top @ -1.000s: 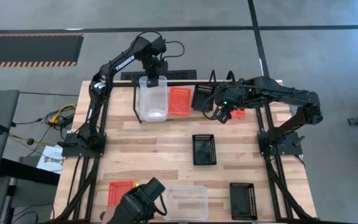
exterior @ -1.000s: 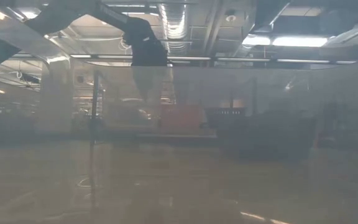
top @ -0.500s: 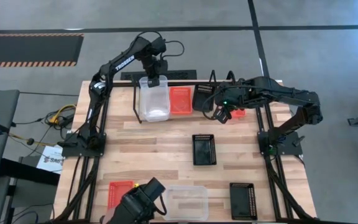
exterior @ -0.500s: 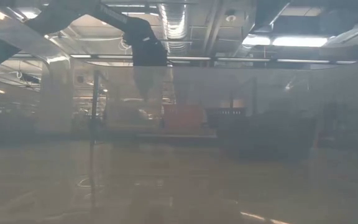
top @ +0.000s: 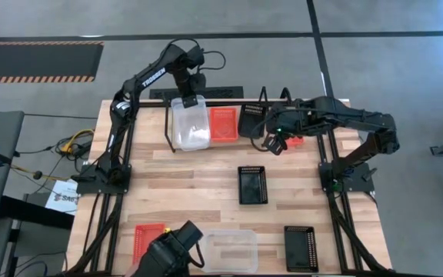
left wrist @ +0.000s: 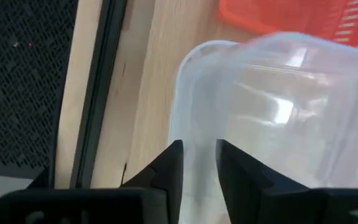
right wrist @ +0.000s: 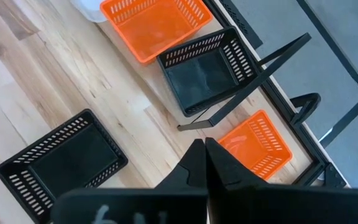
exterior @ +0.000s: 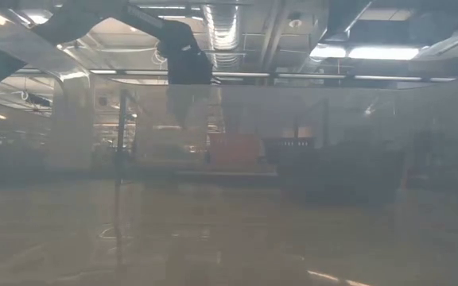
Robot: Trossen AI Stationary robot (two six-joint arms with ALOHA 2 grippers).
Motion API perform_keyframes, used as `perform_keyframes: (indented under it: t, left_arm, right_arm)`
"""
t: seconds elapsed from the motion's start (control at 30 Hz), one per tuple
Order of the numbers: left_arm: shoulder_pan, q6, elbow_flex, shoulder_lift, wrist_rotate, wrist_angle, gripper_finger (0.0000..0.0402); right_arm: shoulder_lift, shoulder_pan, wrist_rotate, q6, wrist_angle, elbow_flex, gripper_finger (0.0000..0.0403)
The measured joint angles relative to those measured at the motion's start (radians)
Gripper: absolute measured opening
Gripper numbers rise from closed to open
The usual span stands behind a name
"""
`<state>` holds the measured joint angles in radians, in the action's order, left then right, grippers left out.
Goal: Stack baskets on shelf by color
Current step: Stack the top transparent bin on top of the transparent bin on the shelf
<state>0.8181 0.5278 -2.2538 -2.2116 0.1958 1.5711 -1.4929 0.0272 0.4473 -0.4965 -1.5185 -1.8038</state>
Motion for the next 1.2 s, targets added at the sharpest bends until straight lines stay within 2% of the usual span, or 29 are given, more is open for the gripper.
perform_keyframes:
  t: [0.2, 0.43, 0.53, 0.67, 0.83, 1.0, 1.2]
  left_arm:
    - [-0.008, -0.042, -0.105, 0.005, 0.000, -0.010, 0.0093]
    - [-0.076, -0.077, -0.091, 0.099, -0.001, -0.035, 0.0092]
    - [-0.146, -0.082, -0.091, 0.135, -0.022, -0.031, 0.0073]
    - [-0.274, -0.102, -0.091, 0.161, -0.122, 0.006, 0.0015]
    - [-0.419, -0.180, -0.065, 0.175, -0.092, 0.000, 0.0003]
    - [-0.534, -0.241, 0.026, 0.175, -0.080, 0.001, 0.0000]
    - [-0.616, -0.305, 0.227, 0.174, -0.089, 0.000, 0.0000]
  right_arm:
    - [0.000, -0.022, 0.000, 0.000, 0.000, 0.000, 0.0003]
    - [0.000, -0.042, 0.000, 0.000, 0.000, 0.000, 0.0003]
    - [0.000, -0.042, 0.001, 0.005, 0.000, 0.000, 0.0003]
    - [0.000, -0.041, 0.018, 0.036, -0.014, 0.000, 0.0005]
    - [0.000, -0.037, 0.076, 0.056, -0.053, 0.000, 0.0003]
    - [0.000, -0.030, 0.100, 0.107, -0.053, 0.000, 0.0005]
    - [0.000, -0.032, 0.107, 0.139, -0.052, 0.000, 0.0003]
